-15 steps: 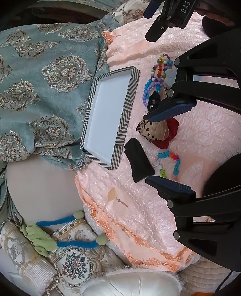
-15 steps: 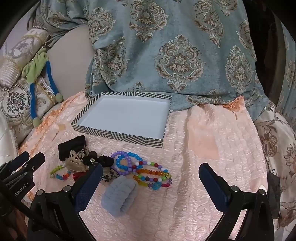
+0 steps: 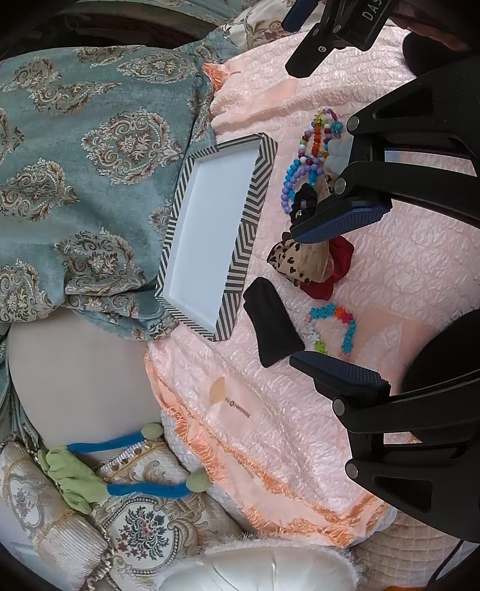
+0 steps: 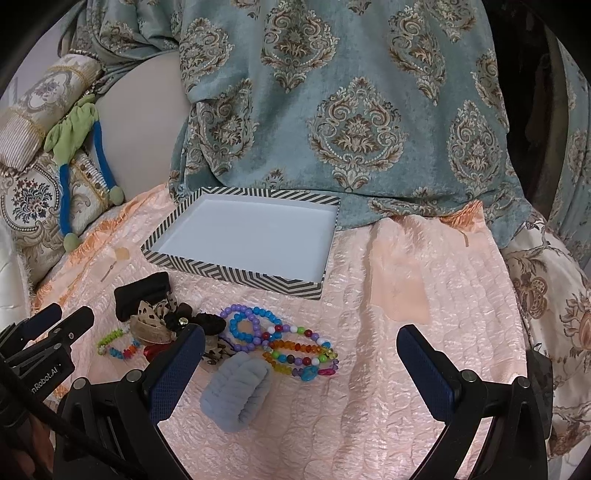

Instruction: Organize jewelry

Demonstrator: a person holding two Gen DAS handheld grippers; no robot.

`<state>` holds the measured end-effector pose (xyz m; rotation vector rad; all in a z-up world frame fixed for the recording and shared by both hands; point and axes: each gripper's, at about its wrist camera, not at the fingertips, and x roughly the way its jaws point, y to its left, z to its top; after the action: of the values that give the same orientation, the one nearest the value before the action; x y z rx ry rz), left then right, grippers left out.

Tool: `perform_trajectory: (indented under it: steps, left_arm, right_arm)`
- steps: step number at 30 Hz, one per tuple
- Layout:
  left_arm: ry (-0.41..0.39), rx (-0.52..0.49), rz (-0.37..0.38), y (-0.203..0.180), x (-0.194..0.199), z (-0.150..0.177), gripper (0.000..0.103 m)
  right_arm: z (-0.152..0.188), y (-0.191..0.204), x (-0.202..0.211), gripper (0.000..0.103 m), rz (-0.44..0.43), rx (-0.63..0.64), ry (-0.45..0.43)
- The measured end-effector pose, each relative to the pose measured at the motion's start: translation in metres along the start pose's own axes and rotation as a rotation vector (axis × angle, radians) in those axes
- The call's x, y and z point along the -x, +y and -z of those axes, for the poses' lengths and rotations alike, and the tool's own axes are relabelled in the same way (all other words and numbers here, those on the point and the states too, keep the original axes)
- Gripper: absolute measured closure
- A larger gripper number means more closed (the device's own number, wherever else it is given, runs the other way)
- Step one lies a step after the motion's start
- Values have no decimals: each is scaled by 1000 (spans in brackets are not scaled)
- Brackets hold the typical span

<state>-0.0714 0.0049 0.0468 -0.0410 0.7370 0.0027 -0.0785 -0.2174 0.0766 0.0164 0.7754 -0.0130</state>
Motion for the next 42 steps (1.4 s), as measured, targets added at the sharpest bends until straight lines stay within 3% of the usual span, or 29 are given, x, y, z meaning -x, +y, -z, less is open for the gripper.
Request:
perform_trajectory:
  steps: [12,25,42]
  left_arm:
    - [-1,2,0,0,0,0,42]
    - [21,19,7,3,-7,3,42]
    - [39,24,7,5,-15,5,42]
  right_arm:
    - [4,2,0,0,15,19,-11]
    - [6,-3,-16,0,26,5,65]
    - [11,-3,-27,0,18,-5,80]
